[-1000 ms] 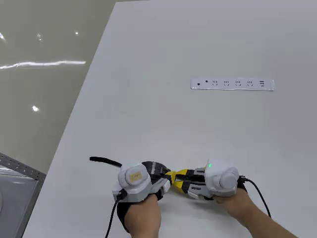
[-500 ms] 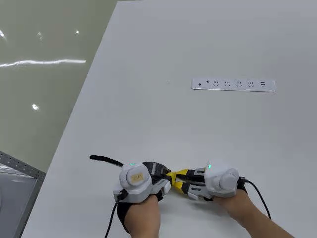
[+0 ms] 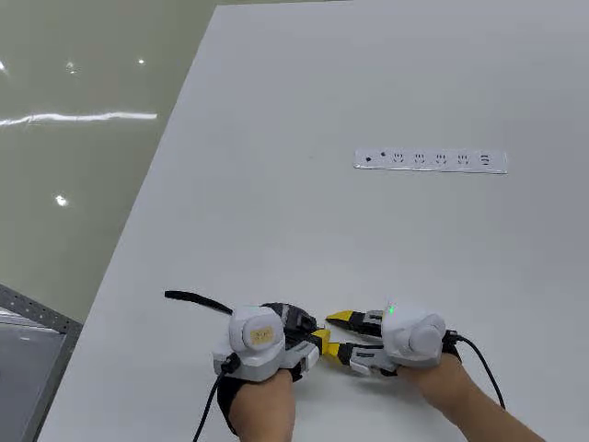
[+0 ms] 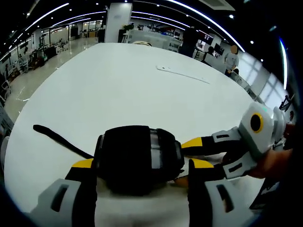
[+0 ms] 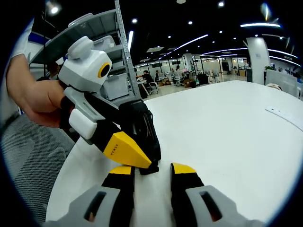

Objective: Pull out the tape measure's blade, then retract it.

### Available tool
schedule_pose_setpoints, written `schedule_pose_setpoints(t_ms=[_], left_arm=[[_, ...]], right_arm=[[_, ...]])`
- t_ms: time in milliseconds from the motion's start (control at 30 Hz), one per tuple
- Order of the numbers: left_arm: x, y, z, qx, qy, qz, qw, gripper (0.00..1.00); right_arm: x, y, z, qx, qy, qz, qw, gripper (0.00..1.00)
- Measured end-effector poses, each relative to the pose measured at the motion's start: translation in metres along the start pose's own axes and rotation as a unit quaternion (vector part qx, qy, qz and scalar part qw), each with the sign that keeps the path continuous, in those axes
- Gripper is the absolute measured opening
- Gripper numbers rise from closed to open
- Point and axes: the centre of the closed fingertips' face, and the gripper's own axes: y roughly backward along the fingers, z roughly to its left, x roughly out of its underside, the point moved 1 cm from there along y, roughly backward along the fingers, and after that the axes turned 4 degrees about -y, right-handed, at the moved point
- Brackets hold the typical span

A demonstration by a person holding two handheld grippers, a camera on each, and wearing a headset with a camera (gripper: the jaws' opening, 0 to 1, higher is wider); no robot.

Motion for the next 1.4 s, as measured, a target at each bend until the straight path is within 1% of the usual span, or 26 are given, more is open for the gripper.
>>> schedule_pose_setpoints(t_ms=[233, 367, 433, 500, 633, 700, 733, 767, 800, 833, 867, 933, 967, 1033, 1133, 1200, 1267, 1300, 1367, 1400], left_arm=[[0.000, 0.000, 0.000, 0.000, 0.000, 0.001, 1.0000, 0.81], [-0.002, 0.000, 0.000, 0.003, -0.003, -0.001, 1.0000, 0.80], [-0.001, -0.001, 0.000, 0.003, 0.007, -0.001, 1.0000, 0.80], [-0.001, 0.000, -0.001, 0.005, 0.001, -0.001, 1.0000, 0.80], [0.001, 0.001, -0.002, 0.009, 0.000, -0.001, 1.0000, 0.81], [0.000, 0.004, -0.002, 0.012, -0.010, -0.006, 0.9999, 0.81], [-0.001, 0.004, -0.001, 0.013, -0.012, -0.012, 0.9998, 0.81], [-0.003, 0.005, -0.001, 0.019, -0.015, -0.021, 0.9995, 0.83], [-0.003, 0.005, -0.002, 0.024, -0.022, -0.025, 0.9992, 0.84], [-0.003, 0.007, 0.000, 0.023, -0.030, -0.026, 0.9989, 0.84], [-0.003, 0.007, 0.000, 0.024, -0.033, -0.027, 0.9988, 0.84], [-0.005, 0.010, 0.000, 0.034, -0.030, -0.038, 0.9982, 0.84], [-0.005, 0.010, 0.000, 0.035, -0.034, -0.040, 0.9980, 0.84], [-0.003, 0.011, 0.001, 0.036, -0.049, -0.036, 0.9975, 0.84], [-0.002, 0.013, 0.003, 0.040, -0.049, -0.040, 0.9972, 0.84], [-0.002, 0.015, 0.004, 0.044, -0.052, -0.043, 0.9967, 0.84], [0.000, 0.017, 0.004, 0.047, -0.063, -0.041, 0.9961, 0.84], [0.001, 0.018, 0.004, 0.050, -0.068, -0.043, 0.9955, 0.84], [0.004, 0.019, 0.006, 0.051, -0.080, -0.038, 0.9947, 0.84], [0.006, 0.019, 0.006, 0.056, -0.081, -0.039, 0.9944, 0.84]], right_arm=[[-0.002, 0.000, -0.001, -0.002, -0.004, -0.003, 1.0000, 0.34], [-0.002, 0.001, -0.001, -0.003, -0.005, -0.001, 1.0000, 0.33], [-0.002, 0.001, -0.001, -0.003, -0.005, -0.001, 1.0000, 0.32], [-0.002, 0.002, 0.000, -0.001, -0.005, 0.000, 1.0000, 0.33], [-0.002, 0.006, 0.001, 0.002, -0.008, 0.001, 1.0000, 0.33], [-0.003, 0.010, -0.001, 0.010, -0.012, -0.004, 0.9999, 0.34], [-0.003, 0.011, -0.002, 0.013, -0.015, -0.007, 0.9998, 0.34], [-0.003, 0.014, -0.002, 0.016, -0.018, -0.011, 0.9996, 0.34], [-0.003, 0.015, -0.002, 0.019, -0.020, -0.012, 0.9996, 0.34], [-0.005, 0.018, -0.002, 0.022, -0.022, -0.015, 0.9994, 0.34], [-0.006, 0.020, -0.002, 0.024, -0.025, -0.019, 0.9992, 0.34], [-0.005, 0.023, -0.004, 0.031, -0.029, -0.023, 0.9988, 0.34], [-0.007, 0.025, -0.003, 0.033, -0.033, -0.027, 0.9986, 0.35], [-0.006, 0.028, -0.001, 0.037, -0.035, -0.028, 0.9983, 0.35], [-0.006, 0.031, 0.001, 0.044, -0.039, -0.030, 0.9978, 0.35], [-0.007, 0.034, 0.001, 0.051, -0.044, -0.038, 0.9970, 0.35], [-0.006, 0.037, -0.001, 0.063, -0.048, -0.039, 0.9961, 0.35], [-0.006, 0.039, -0.002, 0.071, -0.052, -0.043, 0.9953, 0.36], [-0.007, 0.043, -0.002, 0.083, -0.066, -0.058, 0.9927, 0.37], [-0.006, 0.044, -0.003, 0.088, -0.069, -0.058, 0.9920, 0.38]])
